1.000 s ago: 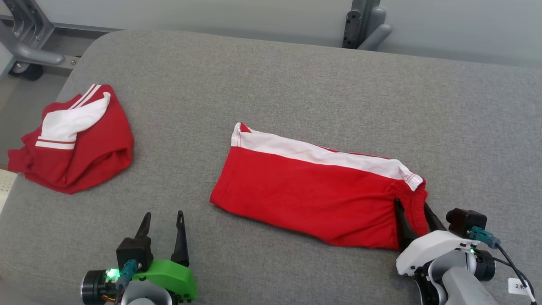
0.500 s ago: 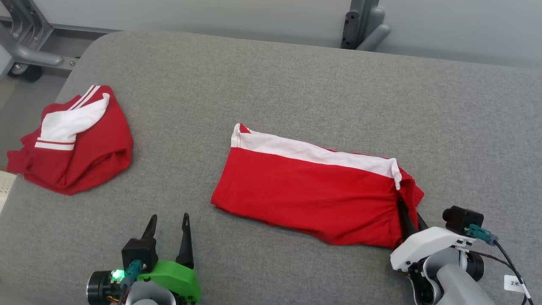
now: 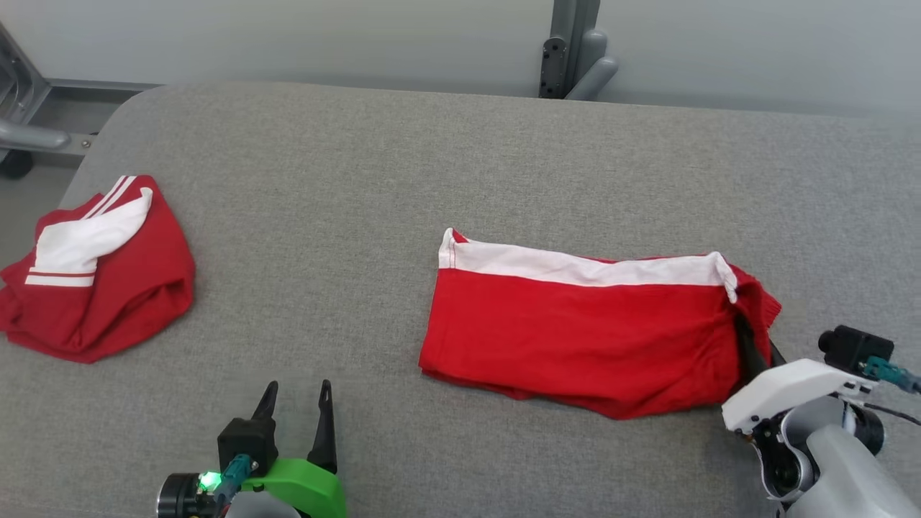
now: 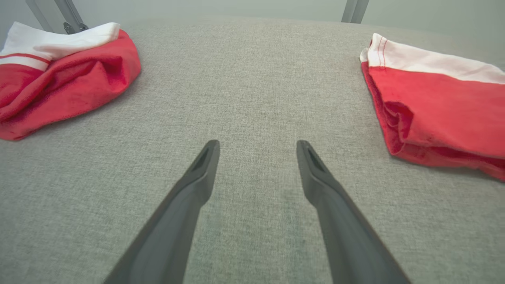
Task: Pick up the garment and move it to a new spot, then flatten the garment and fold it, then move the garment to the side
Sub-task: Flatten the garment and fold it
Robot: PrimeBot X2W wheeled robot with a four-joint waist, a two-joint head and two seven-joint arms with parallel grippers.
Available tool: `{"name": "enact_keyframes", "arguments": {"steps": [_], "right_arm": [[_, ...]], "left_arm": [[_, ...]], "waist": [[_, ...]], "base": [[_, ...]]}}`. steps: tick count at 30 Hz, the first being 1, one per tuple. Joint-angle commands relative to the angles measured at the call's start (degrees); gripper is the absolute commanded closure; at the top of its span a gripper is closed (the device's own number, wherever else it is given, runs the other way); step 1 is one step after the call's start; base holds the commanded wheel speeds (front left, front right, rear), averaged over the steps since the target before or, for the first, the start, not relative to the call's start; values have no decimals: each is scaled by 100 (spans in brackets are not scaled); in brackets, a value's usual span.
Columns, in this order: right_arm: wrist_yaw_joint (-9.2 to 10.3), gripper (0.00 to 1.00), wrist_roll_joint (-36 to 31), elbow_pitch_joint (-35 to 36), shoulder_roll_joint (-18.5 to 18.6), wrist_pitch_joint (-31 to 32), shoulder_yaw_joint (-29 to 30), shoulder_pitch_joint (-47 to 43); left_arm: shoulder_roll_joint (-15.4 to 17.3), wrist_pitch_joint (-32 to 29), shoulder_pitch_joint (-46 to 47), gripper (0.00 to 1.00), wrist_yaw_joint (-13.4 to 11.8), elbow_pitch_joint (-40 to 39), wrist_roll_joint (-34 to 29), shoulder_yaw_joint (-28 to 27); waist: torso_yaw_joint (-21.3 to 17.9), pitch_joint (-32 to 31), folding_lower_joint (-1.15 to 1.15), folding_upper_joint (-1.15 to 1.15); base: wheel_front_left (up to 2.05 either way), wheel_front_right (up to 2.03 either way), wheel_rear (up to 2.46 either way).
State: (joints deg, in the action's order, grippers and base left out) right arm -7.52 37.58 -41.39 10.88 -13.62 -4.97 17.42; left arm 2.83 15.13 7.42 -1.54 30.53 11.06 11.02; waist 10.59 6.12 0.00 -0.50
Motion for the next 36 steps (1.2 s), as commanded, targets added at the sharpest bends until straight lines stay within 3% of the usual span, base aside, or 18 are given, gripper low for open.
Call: {"name": "enact_keyframes", "arguments": {"steps": [1, 7, 13, 24, 25, 26, 27, 36], "right_arm": [[5, 100, 148, 186, 38, 152, -186, 82], [4, 100, 1265, 1281, 38, 1122, -1010, -54], [4, 100, 2033, 2014, -155, 1790, -1551, -61], [3, 100, 1702, 1006, -562, 1418, -1933, 740], [3, 89, 1666, 874, -573, 1346, -1927, 815], [3, 57, 1632, 727, -598, 1267, -1923, 893], [3, 0, 1583, 600, -614, 1194, -1932, 969], [3, 0, 1573, 302, -669, 517, -2116, 1300]], "left_arm": [[13, 0, -74, 0, 5, 40, 40, 7], [14, 0, -67, 0, 27, 125, 70, 193], [16, 0, 58, 0, 31, 156, 113, 449], [13, 0, 146, 0, -58, -63, 202, 722], [15, 0, 137, 0, -64, -78, 212, 740], [14, 0, 123, 0, -70, -90, 233, 752], [11, 0, 108, 0, -83, -99, 238, 763], [11, 0, -45, 0, -205, -210, 244, 606]], "waist": [[-107, -70, 0, 50], [-150, -106, 0, 50], [125, -80, 0, 50], [1223, 132, 0, 50], [1306, 149, 0, 50], [1383, 168, 0, 50], [1448, 182, 0, 50], [1481, 195, 0, 50]], "base": [[0, 0, 0], [0, 0, 0], [0, 0, 0], [0, 0, 0], [0, 0, 0], [0, 0, 0], [0, 0, 0], [0, 0, 0]]}}
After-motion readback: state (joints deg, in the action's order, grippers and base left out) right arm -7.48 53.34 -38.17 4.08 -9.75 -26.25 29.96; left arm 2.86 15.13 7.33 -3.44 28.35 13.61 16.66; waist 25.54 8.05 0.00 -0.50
